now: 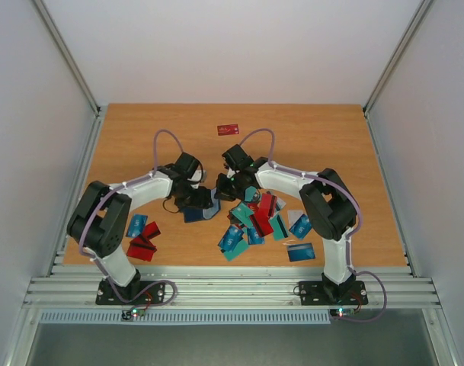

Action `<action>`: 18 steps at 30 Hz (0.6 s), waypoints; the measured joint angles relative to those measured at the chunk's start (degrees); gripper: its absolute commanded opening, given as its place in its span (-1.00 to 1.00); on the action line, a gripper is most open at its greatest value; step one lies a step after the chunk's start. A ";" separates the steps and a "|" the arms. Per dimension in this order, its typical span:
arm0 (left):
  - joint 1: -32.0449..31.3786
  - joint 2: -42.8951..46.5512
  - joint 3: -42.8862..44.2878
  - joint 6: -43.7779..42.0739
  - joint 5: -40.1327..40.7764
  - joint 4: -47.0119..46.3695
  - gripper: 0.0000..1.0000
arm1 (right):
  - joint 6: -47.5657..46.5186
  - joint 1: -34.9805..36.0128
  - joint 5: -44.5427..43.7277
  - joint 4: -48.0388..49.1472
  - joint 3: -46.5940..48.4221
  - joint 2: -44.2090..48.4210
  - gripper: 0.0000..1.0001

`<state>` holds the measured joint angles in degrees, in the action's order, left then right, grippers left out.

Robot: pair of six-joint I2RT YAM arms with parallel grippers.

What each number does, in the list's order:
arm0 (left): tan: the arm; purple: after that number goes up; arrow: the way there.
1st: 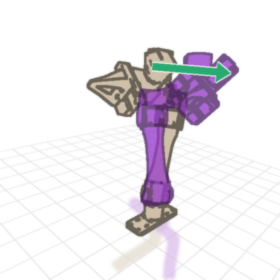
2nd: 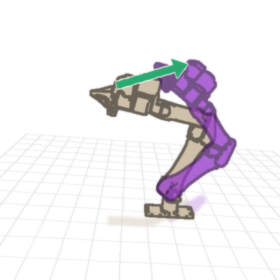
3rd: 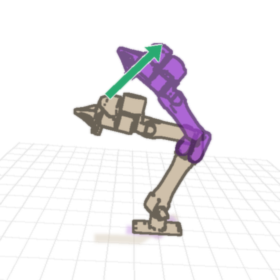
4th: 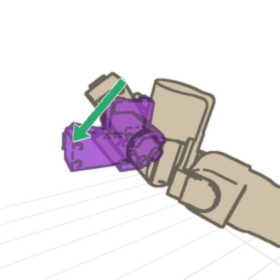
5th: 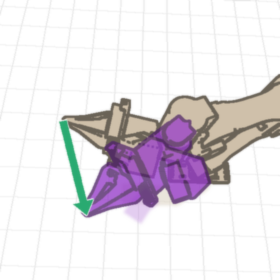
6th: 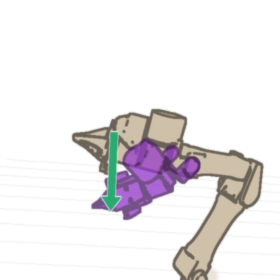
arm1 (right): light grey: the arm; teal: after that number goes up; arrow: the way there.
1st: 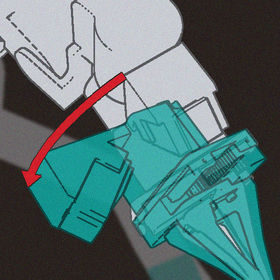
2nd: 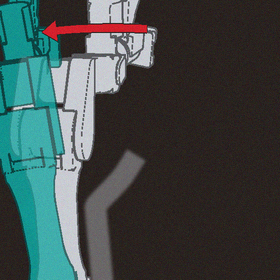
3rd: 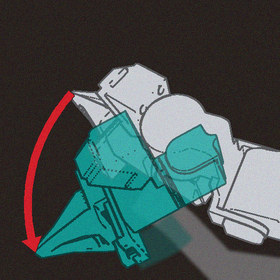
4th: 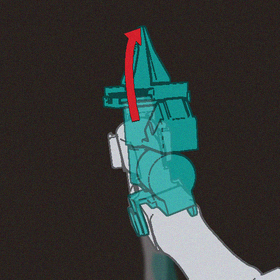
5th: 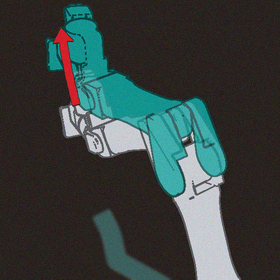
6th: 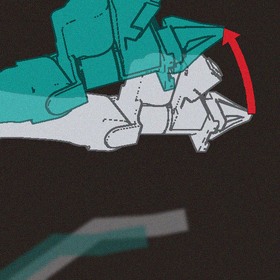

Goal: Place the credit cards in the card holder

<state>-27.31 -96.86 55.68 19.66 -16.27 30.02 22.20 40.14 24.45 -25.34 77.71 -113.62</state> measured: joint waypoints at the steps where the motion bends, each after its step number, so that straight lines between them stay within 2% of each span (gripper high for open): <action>1: 0.02 -0.48 0.24 0.04 0.33 0.00 0.29 | -0.24 -0.11 0.00 -0.22 0.00 0.00 -0.98; 8: -0.04 -1.70 1.70 0.02 4.87 0.26 0.06 | -1.92 -1.36 1.33 -0.68 -0.13 0.00 -0.97; 18: 0.07 -0.26 1.05 0.11 10.78 0.68 -0.13 | -4.13 -2.58 4.55 0.66 -2.73 -0.81 -0.92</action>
<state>-27.24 -97.12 56.73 19.77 -5.50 30.70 18.06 37.56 28.99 -24.69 74.98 -114.43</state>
